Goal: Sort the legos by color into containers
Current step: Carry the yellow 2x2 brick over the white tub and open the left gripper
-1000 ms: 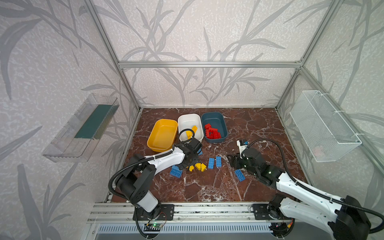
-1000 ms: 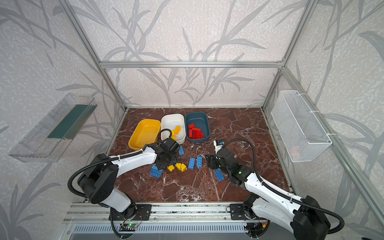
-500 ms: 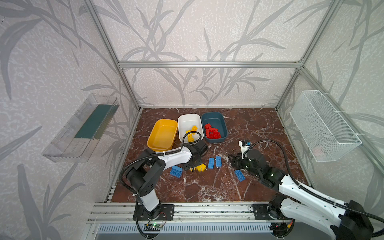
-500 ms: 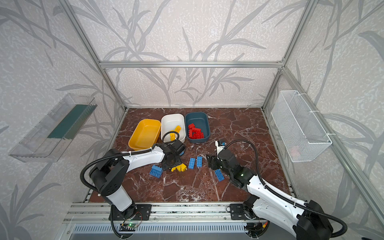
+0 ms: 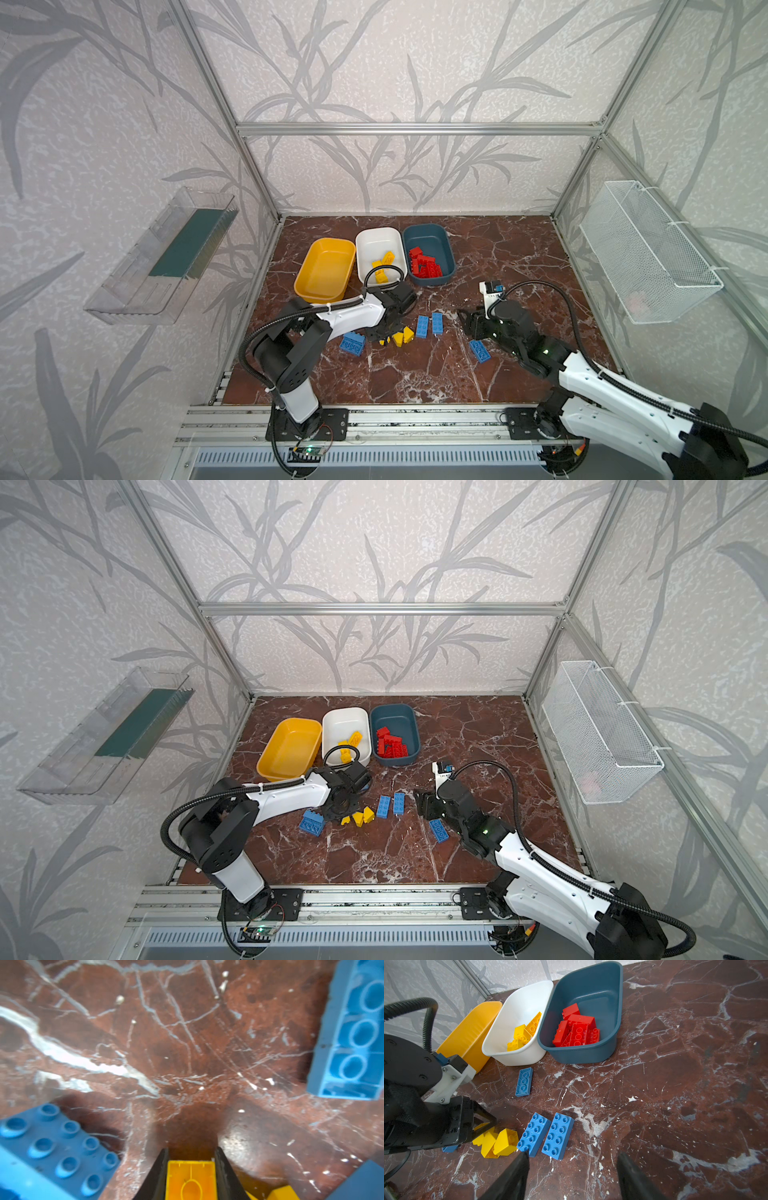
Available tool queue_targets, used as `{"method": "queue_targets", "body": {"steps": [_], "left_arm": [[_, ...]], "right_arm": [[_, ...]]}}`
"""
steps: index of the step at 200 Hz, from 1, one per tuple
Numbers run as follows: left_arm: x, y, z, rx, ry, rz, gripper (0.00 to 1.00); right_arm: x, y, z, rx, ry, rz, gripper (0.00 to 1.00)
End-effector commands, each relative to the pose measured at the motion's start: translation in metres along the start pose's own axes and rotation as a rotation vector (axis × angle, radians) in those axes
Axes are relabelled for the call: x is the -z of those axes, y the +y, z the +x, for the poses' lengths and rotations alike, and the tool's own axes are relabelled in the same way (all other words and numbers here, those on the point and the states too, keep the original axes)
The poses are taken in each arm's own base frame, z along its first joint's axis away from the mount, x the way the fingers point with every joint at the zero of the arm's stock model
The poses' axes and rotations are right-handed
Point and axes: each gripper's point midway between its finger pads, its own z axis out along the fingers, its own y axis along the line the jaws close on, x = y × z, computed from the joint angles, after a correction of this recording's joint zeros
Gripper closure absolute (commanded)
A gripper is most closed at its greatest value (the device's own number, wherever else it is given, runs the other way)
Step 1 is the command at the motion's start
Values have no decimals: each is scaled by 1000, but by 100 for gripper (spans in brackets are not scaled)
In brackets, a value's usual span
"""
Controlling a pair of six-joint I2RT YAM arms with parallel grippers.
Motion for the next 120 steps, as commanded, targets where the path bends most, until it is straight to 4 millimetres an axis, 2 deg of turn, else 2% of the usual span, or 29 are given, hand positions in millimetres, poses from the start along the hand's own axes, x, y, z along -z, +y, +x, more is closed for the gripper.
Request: {"method": "queue_targets", "body": {"steps": [1, 33, 75, 120], "left_arm": [[12, 3, -10, -6, -44, -29, 73], [36, 1, -31, -53, -120, -41, 73], [72, -13, -70, -96, -197, -7, 72], [80, -32, -111, -128, -171, 47, 72]], "right_arm": [[2, -1, -5, -13, -30, 1, 32], [2, -1, -5, -13, -31, 2, 32], [2, -1, -4, -14, -30, 1, 32], [3, -1, -5, -14, -35, -2, 32]]}}
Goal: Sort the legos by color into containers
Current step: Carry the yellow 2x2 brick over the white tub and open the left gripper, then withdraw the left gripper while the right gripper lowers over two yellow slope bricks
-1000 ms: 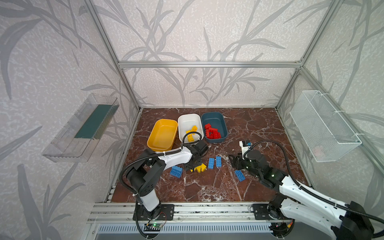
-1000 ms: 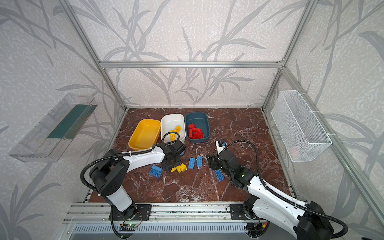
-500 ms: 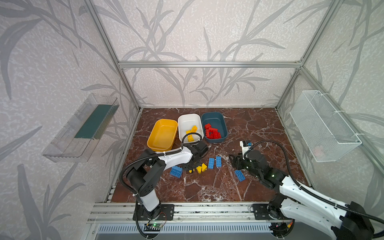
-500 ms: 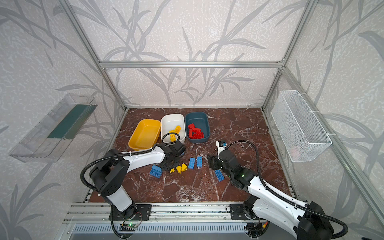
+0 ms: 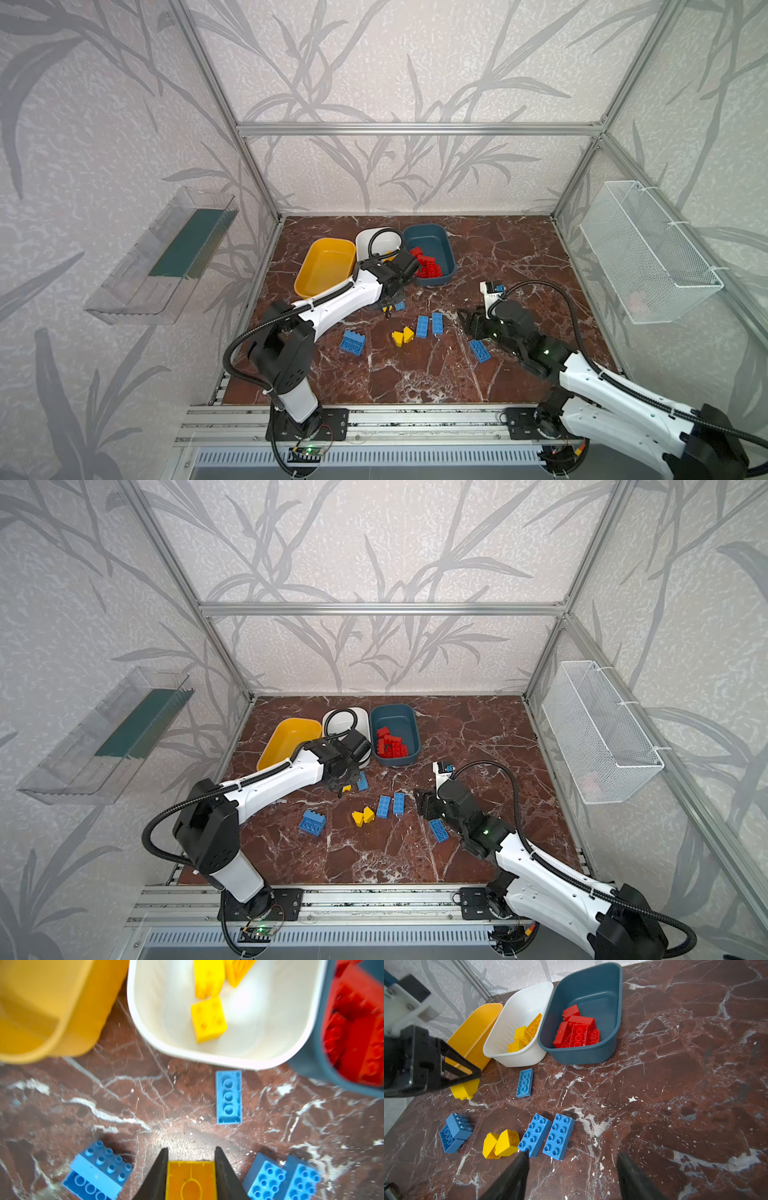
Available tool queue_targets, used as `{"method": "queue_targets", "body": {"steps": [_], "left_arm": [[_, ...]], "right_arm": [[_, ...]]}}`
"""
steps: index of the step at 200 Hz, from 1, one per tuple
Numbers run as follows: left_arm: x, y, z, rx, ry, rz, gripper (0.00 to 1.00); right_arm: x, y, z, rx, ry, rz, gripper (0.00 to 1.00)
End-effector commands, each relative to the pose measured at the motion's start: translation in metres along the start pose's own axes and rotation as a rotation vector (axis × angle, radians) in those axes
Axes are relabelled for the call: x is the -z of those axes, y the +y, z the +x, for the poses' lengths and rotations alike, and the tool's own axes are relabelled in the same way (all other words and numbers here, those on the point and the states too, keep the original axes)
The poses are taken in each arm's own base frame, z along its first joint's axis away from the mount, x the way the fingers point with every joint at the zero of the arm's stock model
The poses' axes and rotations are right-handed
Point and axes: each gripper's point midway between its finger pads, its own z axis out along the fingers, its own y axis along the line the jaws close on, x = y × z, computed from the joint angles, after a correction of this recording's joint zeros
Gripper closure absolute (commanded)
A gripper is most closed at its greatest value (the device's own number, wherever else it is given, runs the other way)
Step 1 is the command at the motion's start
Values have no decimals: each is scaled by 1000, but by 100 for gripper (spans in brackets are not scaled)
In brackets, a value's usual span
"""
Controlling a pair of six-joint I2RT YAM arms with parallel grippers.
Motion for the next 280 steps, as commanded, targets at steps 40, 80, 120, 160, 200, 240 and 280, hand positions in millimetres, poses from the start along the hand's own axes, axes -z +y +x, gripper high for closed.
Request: {"method": "queue_targets", "body": {"steps": [40, 80, 120, 160, 200, 240, 280], "left_arm": [[-24, -2, -55, -61, 54, 12, 72], [-41, -6, -83, -63, 48, 9, 70], [-47, -9, -97, -65, 47, 15, 58], [-32, -10, -108, -76, 14, 32, 34], [13, -4, -118, -73, -57, 86, 23], [74, 12, -118, -54, -141, 180, 19], [123, 34, -104, -42, -245, 291, 18]], "right_arm": [[4, -1, -4, -9, -35, -3, 32], [5, -1, -5, -10, -43, -9, 32], [5, 2, -4, -2, -39, -26, 31], [2, 16, -2, 32, -4, -87, 27], [-4, 36, 1, 87, 100, -139, 27], [-12, 68, 16, 194, 233, -157, 27], [-27, 103, 43, 304, 387, -168, 30]]}}
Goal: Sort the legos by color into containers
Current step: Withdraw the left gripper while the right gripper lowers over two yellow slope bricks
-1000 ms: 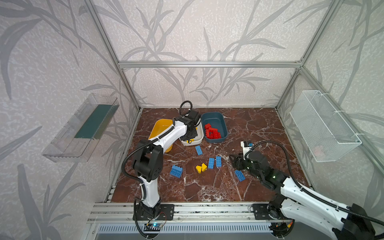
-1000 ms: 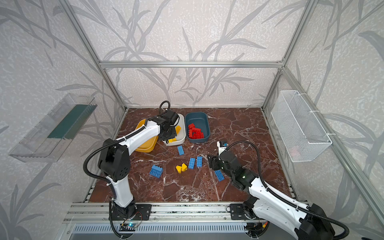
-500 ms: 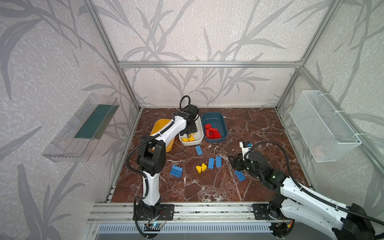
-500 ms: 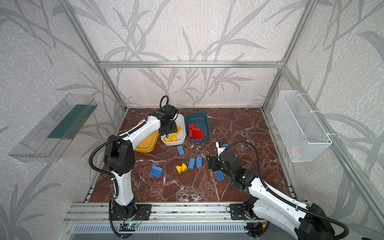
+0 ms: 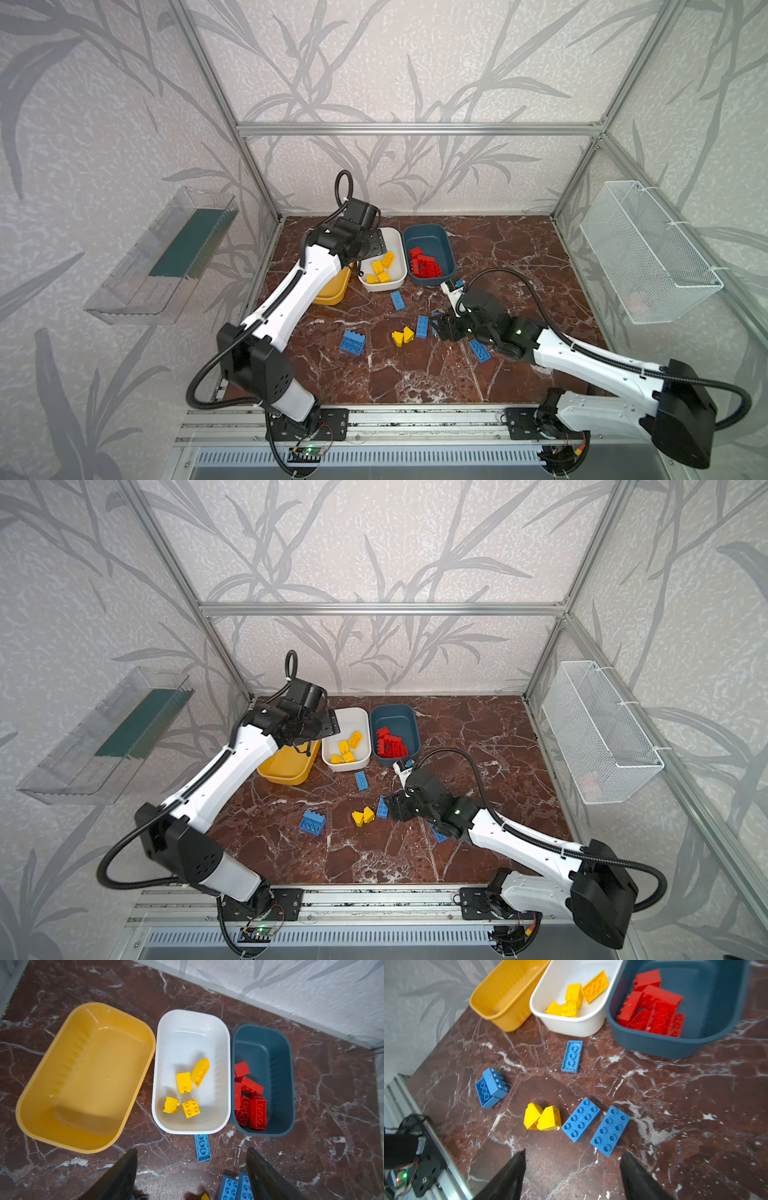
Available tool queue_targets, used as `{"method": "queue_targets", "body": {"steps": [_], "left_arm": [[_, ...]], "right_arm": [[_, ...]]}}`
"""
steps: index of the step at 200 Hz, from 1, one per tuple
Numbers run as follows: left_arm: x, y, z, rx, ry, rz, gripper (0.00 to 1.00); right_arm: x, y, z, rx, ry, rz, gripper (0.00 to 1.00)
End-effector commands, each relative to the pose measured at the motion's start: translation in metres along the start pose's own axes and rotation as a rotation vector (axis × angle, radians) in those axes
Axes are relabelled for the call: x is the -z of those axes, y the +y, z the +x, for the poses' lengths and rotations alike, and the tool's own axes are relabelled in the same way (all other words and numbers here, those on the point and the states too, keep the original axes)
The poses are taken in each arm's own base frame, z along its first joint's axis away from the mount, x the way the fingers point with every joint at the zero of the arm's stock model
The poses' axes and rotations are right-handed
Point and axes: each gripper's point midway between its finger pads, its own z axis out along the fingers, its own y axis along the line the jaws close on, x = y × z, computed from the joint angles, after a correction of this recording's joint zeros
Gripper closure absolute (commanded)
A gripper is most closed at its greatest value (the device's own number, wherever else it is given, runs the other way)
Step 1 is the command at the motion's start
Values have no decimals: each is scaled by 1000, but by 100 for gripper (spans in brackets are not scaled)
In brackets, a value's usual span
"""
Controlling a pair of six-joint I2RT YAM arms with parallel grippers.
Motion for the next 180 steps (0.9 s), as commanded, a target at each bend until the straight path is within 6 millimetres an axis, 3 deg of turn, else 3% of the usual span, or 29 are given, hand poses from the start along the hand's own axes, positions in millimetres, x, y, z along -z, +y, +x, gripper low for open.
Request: {"method": "queue_targets", "body": {"steps": [1, 30, 60, 110, 135, 180], "left_arm": [[21, 9, 11, -16, -25, 42, 18], [50, 19, 24, -23, -87, 118, 18], [64, 31, 44, -68, -84, 144, 18], [69, 53, 79, -124, -82, 157, 18], [68, 60, 88, -135, -92, 158, 17], [63, 64, 100, -136, -83, 172, 16]], "right_arm": [[-12, 12, 17, 69, 129, 11, 31], [-30, 20, 30, 126, 261, 21, 35], [-44, 24, 42, 170, 369, 19, 33], [-62, 32, 52, 216, 461, 8, 34], [-72, 34, 60, 230, 516, 4, 39], [-86, 36, 66, 257, 581, 24, 38]]}}
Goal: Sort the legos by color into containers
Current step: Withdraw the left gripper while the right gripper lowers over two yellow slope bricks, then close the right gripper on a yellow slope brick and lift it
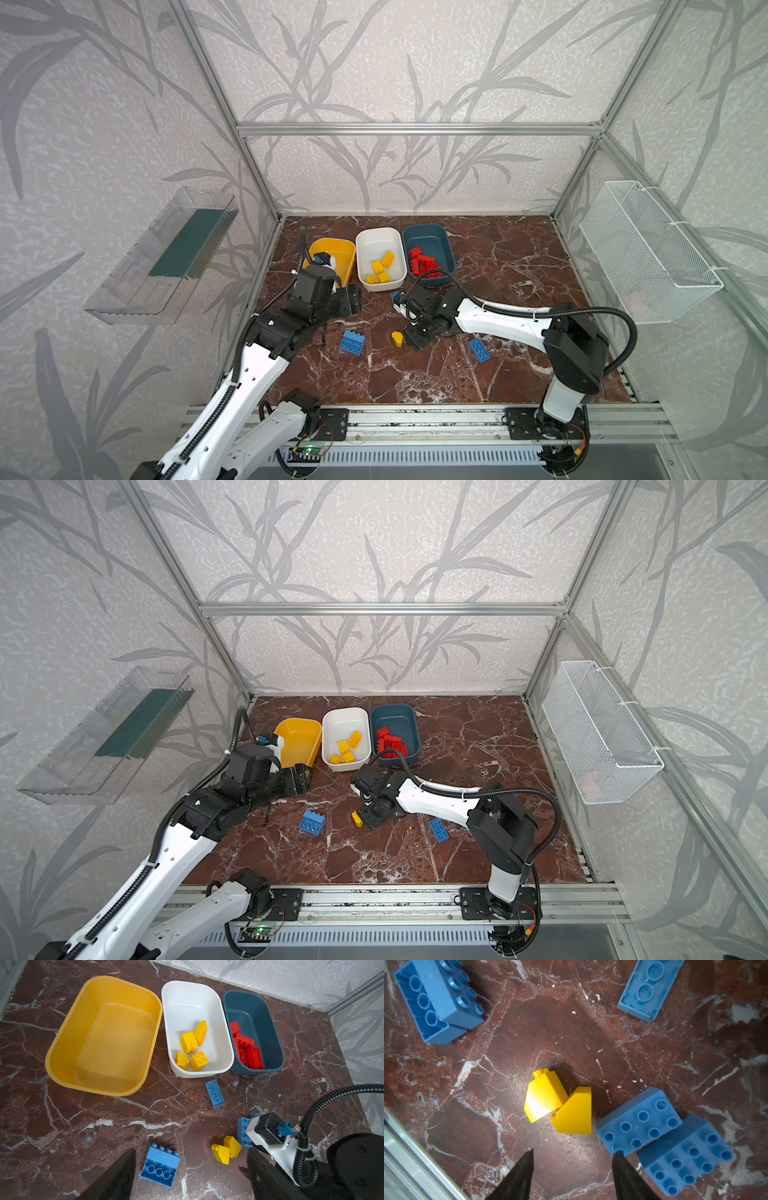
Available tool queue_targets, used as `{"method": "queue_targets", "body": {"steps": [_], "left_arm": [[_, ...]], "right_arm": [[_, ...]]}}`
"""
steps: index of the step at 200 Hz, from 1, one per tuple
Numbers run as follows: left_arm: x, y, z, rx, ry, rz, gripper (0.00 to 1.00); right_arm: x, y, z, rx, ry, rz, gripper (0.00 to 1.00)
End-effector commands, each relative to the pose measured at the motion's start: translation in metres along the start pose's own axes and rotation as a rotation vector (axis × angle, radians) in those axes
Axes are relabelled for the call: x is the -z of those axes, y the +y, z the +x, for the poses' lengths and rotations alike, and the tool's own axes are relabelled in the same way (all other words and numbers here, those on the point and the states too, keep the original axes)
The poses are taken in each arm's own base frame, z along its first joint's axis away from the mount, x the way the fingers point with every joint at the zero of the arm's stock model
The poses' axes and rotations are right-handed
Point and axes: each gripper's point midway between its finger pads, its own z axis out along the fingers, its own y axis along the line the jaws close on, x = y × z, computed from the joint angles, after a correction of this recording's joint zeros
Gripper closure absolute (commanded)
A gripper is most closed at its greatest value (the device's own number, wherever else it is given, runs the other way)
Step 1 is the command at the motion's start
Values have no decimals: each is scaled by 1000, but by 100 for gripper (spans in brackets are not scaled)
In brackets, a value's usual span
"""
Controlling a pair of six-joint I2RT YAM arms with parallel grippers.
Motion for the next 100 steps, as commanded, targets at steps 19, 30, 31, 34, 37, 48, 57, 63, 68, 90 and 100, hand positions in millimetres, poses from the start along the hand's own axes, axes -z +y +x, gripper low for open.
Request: {"method": "queue_targets", "body": {"steps": [19, 30, 31, 34, 37, 48, 57, 63, 68, 90, 100], "left_arm": [[-1, -3, 2, -32, -7, 26, 16], [-1, -3, 2, -35, -8, 30, 16], [-1, -3, 2, -35, -7, 29, 16], [-1, -3, 2, -34, -7, 28, 16], [-1, -2, 2, -34, -8, 25, 16], [-1, -3, 3, -33, -5, 29, 16], [0, -4, 2, -34, -7, 35, 16], [0, -4, 3, -34, -6, 37, 16], [0, -4, 3, -34, -7, 39, 16], [1, -5, 3, -37, -7, 43, 16], [1, -5, 4, -38, -7, 46, 16]], "right_arm": [[-10, 4, 4, 32, 89, 12, 38], [-14, 3, 5, 32, 110, 18, 39], [-14, 3, 5, 32, 111, 18, 39], [-15, 3, 5, 33, 114, 20, 38], [-16, 3, 5, 33, 120, 22, 39], [-19, 2, 4, 32, 132, 29, 38], [-21, 1, 3, 31, 138, 33, 39], [-23, 1, 3, 33, 143, 36, 39], [-24, 1, 3, 32, 148, 39, 38], [-29, 1, -1, 38, 163, 44, 38], [-31, 1, -2, 39, 170, 45, 39]]}}
